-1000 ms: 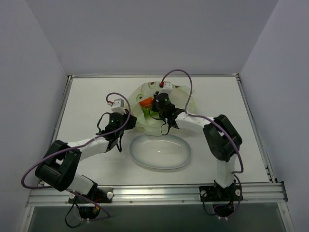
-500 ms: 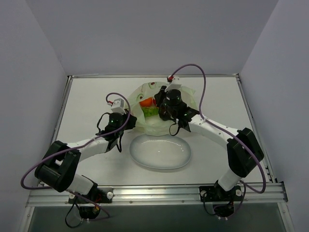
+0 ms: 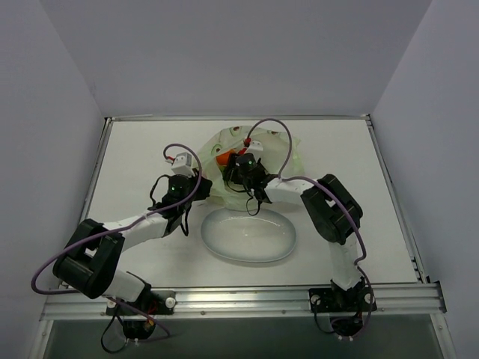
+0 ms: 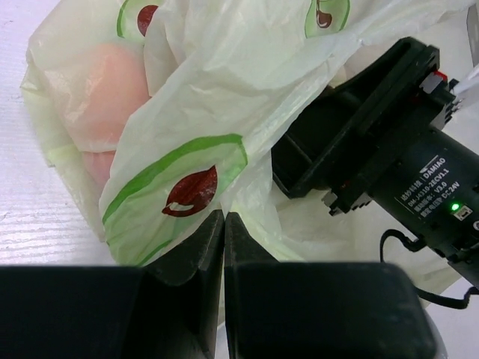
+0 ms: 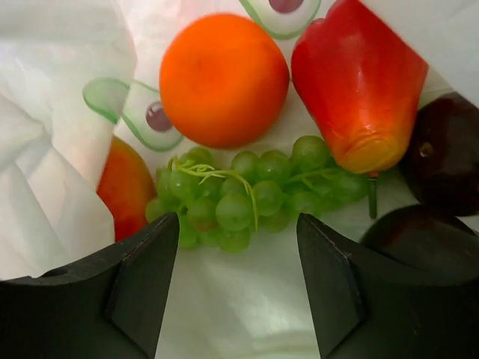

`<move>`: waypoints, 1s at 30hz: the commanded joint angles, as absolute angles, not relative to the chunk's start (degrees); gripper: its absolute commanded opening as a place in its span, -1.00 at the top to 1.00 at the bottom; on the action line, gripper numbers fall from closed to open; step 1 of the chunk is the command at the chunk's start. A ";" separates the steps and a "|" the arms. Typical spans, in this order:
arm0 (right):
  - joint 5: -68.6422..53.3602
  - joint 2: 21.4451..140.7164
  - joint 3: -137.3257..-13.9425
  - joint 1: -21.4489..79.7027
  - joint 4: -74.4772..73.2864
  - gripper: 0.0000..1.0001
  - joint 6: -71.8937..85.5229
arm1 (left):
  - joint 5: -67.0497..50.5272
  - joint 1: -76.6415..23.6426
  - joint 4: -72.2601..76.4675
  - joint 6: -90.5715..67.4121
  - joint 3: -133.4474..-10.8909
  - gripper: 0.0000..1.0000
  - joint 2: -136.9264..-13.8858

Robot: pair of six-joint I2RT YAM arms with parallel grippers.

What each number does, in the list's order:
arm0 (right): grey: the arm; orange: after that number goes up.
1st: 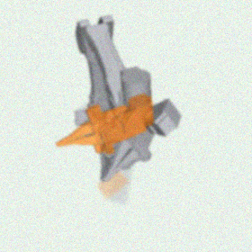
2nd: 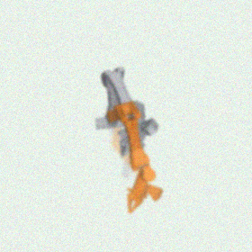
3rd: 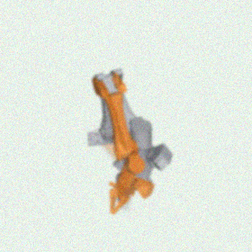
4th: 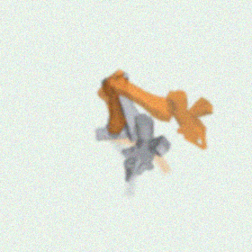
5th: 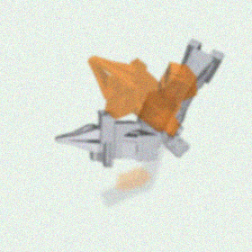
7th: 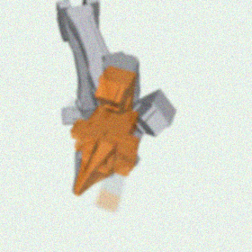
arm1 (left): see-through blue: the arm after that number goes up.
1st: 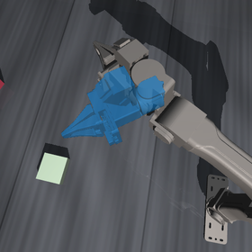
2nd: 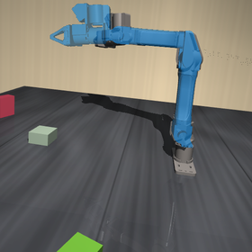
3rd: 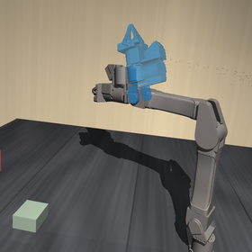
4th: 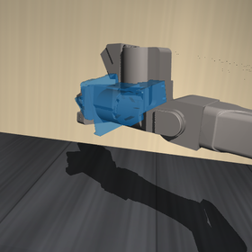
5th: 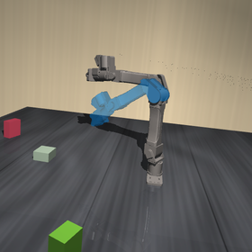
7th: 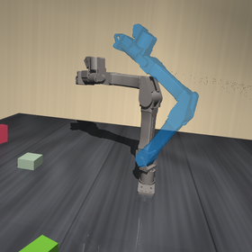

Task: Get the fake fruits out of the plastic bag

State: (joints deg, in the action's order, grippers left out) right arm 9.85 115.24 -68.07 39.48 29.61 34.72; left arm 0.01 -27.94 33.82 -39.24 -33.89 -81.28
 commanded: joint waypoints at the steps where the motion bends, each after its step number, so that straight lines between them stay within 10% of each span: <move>1: 13.97 116.01 -72.07 39.99 37.52 -0.20 40.94 | 0.00 -27.69 37.09 -39.46 -34.28 0.95 -80.95; 11: 15.56 123.75 -74.97 39.73 45.35 -0.41 49.04 | 0.00 -27.69 36.92 -39.11 -34.19 0.95 -80.60; 24: 13.27 121.21 -72.25 39.29 49.74 0.90 50.36 | 0.26 -27.69 36.47 -38.59 -34.28 0.95 -80.51; 30: 13.27 118.40 -70.14 39.38 50.10 1.00 49.57 | 0.53 -27.60 35.95 -38.41 -34.37 0.95 -79.98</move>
